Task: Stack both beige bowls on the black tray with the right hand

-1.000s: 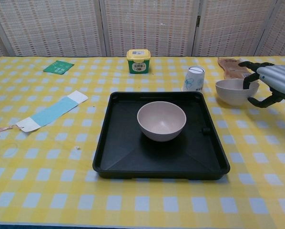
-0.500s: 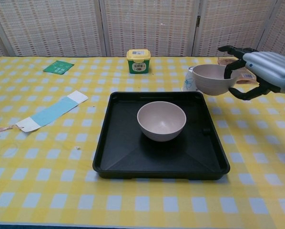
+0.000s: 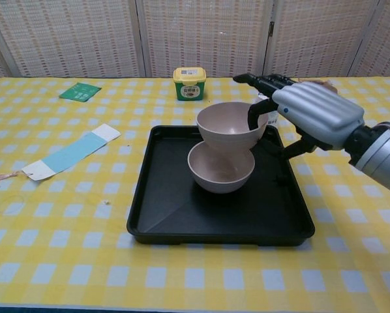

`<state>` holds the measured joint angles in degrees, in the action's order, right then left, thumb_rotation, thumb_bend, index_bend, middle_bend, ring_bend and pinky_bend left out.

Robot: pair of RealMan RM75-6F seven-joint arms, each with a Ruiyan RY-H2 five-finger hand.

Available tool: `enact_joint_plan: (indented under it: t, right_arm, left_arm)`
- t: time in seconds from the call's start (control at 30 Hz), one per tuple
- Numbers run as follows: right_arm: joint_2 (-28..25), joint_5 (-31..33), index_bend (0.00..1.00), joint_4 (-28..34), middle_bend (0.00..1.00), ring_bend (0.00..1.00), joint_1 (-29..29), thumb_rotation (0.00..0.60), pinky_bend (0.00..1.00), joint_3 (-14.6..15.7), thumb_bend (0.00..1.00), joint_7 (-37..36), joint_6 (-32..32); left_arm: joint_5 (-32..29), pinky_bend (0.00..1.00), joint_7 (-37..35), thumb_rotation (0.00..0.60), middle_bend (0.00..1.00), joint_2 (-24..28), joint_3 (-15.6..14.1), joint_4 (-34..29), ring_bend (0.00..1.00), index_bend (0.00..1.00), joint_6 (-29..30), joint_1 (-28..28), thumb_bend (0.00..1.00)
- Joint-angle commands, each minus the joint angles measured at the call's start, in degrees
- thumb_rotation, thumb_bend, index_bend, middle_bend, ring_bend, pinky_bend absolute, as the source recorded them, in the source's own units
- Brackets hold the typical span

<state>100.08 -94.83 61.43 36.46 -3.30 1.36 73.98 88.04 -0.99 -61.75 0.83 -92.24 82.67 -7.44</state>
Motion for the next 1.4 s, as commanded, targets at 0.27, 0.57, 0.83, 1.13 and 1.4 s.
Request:
enact_joint_plan:
  t: [0.27, 0.57, 0.83, 1.13, 1.4]
  right_arm:
    - [7.2, -1.9, 0.72, -8.1, 0.03, 0.00, -1.0, 0.600, 0.00, 1.5, 0.48, -4.0, 3.4]
    - [10.2, -1.7, 0.72, -12.7, 0.03, 0.00, -1.4, 0.600, 0.00, 1.8, 0.48, -6.7, 3.8]
    - [11.3, -1.4, 0.68, -15.7, 0.03, 0.00, -0.9, 0.600, 0.00, 1.8, 0.48, -8.5, 2.9]
    - [10.6, -1.0, 0.52, -15.4, 0.00, 0.00, -0.4, 0.600, 0.00, 2.3, 0.48, -9.8, 0.8]
    - [8.4, -0.9, 0.45, -12.4, 0.00, 0.00, -0.6, 0.600, 0.00, 2.6, 0.48, -9.0, 0.3]
  left_arm:
    - [0.4, 0.00, -1.0, 0.600, 0.00, 0.6, -0.2, -0.1, 0.00, 0.00, 0.8, 0.4, 0.27]
    - [0.2, 0.00, -1.9, 0.600, 0.00, 1.0, -0.2, -0.1, 0.00, 0.00, 1.1, 0.7, 0.27]
    - [0.2, 0.00, -1.8, 0.600, 0.00, 1.0, -0.2, -0.1, 0.00, 0.00, 0.6, 0.5, 0.27]
    - [0.9, 0.00, -3.2, 0.600, 0.00, 1.1, -0.2, 0.3, 0.00, 0.00, 0.9, 0.5, 0.27]
    - [1.1, 0.00, -3.7, 0.600, 0.00, 1.2, -0.3, 0.4, 0.00, 0.00, 0.8, 0.4, 0.27]
